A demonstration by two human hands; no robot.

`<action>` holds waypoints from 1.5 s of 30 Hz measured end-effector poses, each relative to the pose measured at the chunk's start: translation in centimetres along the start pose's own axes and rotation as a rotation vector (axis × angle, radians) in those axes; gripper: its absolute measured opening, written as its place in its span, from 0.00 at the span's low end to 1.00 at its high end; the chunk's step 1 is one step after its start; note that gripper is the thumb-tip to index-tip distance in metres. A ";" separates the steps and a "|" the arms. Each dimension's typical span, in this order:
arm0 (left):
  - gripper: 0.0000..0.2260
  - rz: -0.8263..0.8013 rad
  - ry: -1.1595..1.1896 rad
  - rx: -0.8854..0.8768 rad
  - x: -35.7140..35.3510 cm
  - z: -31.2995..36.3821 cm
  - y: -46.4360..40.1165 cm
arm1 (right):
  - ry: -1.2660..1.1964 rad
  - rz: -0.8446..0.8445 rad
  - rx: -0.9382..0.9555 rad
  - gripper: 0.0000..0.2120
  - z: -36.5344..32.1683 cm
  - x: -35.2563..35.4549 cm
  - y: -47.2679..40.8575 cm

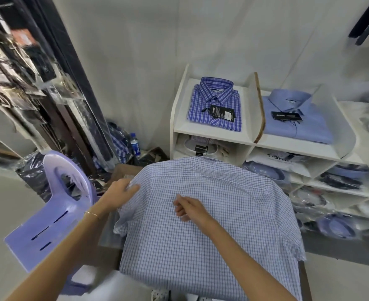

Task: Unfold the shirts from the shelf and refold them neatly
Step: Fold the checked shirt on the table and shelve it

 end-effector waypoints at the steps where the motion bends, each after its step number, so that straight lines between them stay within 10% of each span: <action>1: 0.13 0.000 0.050 -0.018 -0.1 1.7 0.5 | -0.008 0.003 -0.021 0.24 0.1 0.0 -0.1; 7: 0.16 -0.204 0.564 0.039 -2.9 10.2 5.7 | -0.296 -0.266 -0.151 0.43 0.7 -1.1 -1.0; 14: 0.13 0.940 0.588 0.393 1.6 1.7 16.6 | -0.027 -0.113 -0.136 0.23 0.8 0.5 -1.3; 17: 0.13 1.152 0.517 0.748 -0.8 -4.0 24.0 | 0.026 -0.113 -0.090 0.20 0.6 0.6 -0.9; 20: 0.08 0.937 0.533 0.942 -5.4 -7.8 28.1 | 0.009 -0.134 -0.102 0.17 0.5 0.6 -0.5; 24: 0.18 0.516 0.603 0.711 -8.5 -3.8 27.2 | -0.003 -0.147 -0.114 0.11 0.6 0.4 -0.4; 34: 0.25 0.479 0.293 0.524 -8.0 -3.3 26.6 | -0.014 -0.156 -0.045 0.20 -0.6 0.9 1.1; 39: 0.06 0.610 0.089 0.419 -7.3 1.9 27.2 | 0.062 -0.080 0.113 0.20 -4.6 4.9 0.7; 45: 0.16 0.564 -0.126 0.227 -9.1 9.6 27.4 | 0.173 -0.032 0.240 0.21 -6.6 11.8 0.6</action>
Point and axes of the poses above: each hand's wrist, its own y-axis away from the middle knuckle, its own x-axis out of the back of the hand, z = x × y, the point moved 8 cm from there along -y, towards the middle knuckle, and after that the axes turned 13 degrees about z, right-handed, at the moved point
